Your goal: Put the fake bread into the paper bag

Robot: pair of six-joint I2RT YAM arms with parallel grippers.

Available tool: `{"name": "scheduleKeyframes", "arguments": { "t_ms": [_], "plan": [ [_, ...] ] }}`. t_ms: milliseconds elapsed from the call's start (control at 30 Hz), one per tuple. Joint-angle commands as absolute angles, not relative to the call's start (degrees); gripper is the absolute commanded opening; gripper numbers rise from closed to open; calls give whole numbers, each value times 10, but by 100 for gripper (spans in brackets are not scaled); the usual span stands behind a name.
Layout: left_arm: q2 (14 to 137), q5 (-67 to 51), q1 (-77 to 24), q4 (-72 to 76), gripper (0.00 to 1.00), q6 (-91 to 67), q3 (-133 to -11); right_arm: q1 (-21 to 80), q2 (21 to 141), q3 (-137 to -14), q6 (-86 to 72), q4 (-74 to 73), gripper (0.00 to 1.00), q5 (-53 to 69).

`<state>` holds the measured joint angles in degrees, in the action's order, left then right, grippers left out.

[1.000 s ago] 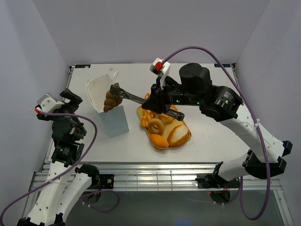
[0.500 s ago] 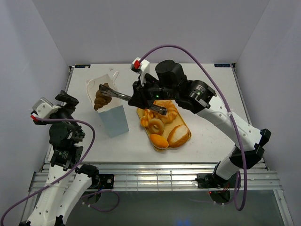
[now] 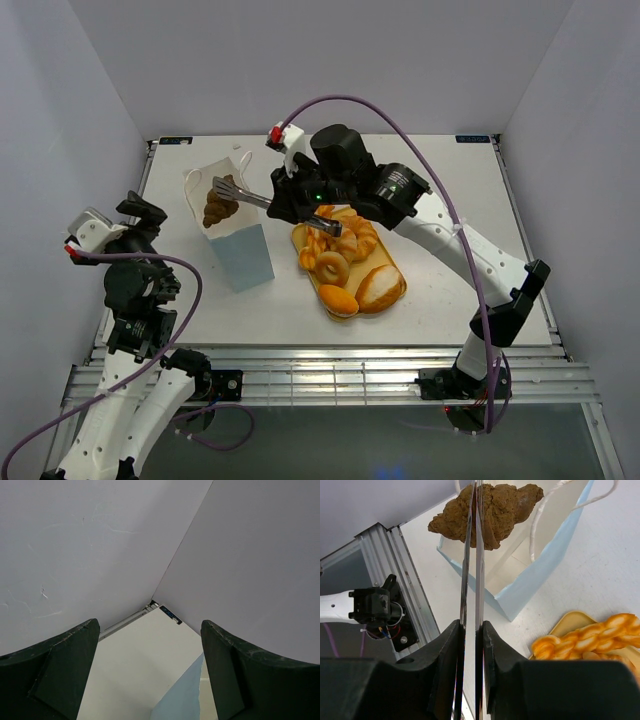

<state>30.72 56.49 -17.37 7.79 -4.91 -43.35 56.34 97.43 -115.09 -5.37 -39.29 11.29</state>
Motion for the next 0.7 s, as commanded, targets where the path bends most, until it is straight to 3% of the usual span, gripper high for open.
{"name": "scheduleKeyframes", "arguments": {
  "t_ms": [0, 67, 200, 267, 400, 667],
  "plan": [
    [308, 553, -175, 81, 92, -41, -425, 556, 972, -1184, -45, -355, 23, 112],
    [310, 552, -175, 78, 92, -43, -426, 554, 973, -1183, -45, -356, 32, 112],
    [314, 550, -175, 76, 92, -44, -428, 551, 972, -1184, -45, -356, 35, 113],
    [313, 547, -175, 75, 92, -45, -427, 551, 971, -1186, -44, -356, 45, 114],
    [315, 546, -175, 74, 92, -47, -428, 549, 968, -1183, -45, -357, 50, 117],
    [317, 542, -175, 72, 92, -48, -428, 549, 940, -1174, -47, -366, 49, 108]
  ]
}}
